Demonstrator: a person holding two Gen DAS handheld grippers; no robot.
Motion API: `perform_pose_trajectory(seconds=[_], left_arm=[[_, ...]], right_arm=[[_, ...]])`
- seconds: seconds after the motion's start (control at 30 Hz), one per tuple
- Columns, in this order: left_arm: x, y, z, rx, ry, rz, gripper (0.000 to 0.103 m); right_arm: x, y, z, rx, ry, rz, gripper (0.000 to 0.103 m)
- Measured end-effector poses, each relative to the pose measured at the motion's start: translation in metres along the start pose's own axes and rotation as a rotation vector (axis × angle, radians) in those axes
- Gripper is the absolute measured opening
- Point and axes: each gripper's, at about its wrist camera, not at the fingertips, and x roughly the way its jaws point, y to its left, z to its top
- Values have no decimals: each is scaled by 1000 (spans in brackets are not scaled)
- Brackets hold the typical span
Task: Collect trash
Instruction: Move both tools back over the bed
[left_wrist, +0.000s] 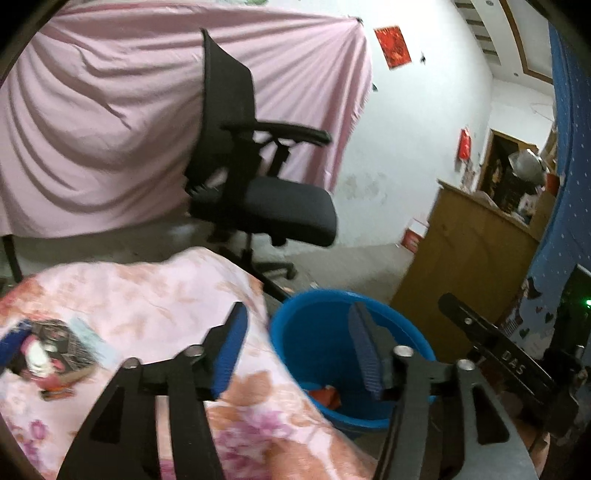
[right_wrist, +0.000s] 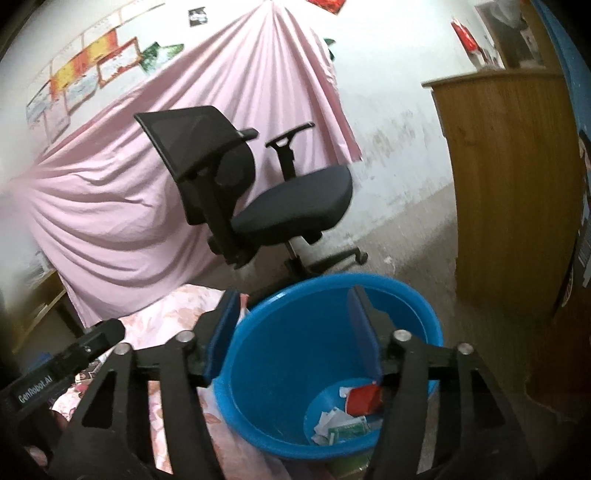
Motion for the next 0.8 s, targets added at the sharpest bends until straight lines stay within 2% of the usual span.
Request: perform_pose_trajectory(seconds=[0.07, 0.13, 0.2, 0.33, 0.5, 0.8], left_arm=[[-12, 11, 2, -15, -37, 27, 62], [-25, 24, 5, -47, -73, 58, 88], [-41, 36, 7, -87, -142, 93, 97], [-70, 60, 9, -136, -243, 148, 100], [-103, 81, 5, -123, -324, 238, 101], [-146, 111, -23, -20, -373, 429, 101]], right_arm=[[-3, 10, 2, -19, -24, 15, 100], [-7, 22, 3, -44, -49, 36, 103], [-13, 34, 4, -69, -81, 60, 103], [-23, 59, 4, -124, -141, 104, 103], [-34, 89, 1, -164, -203, 170, 103], [-41, 140, -9, -238, -261, 265, 103]])
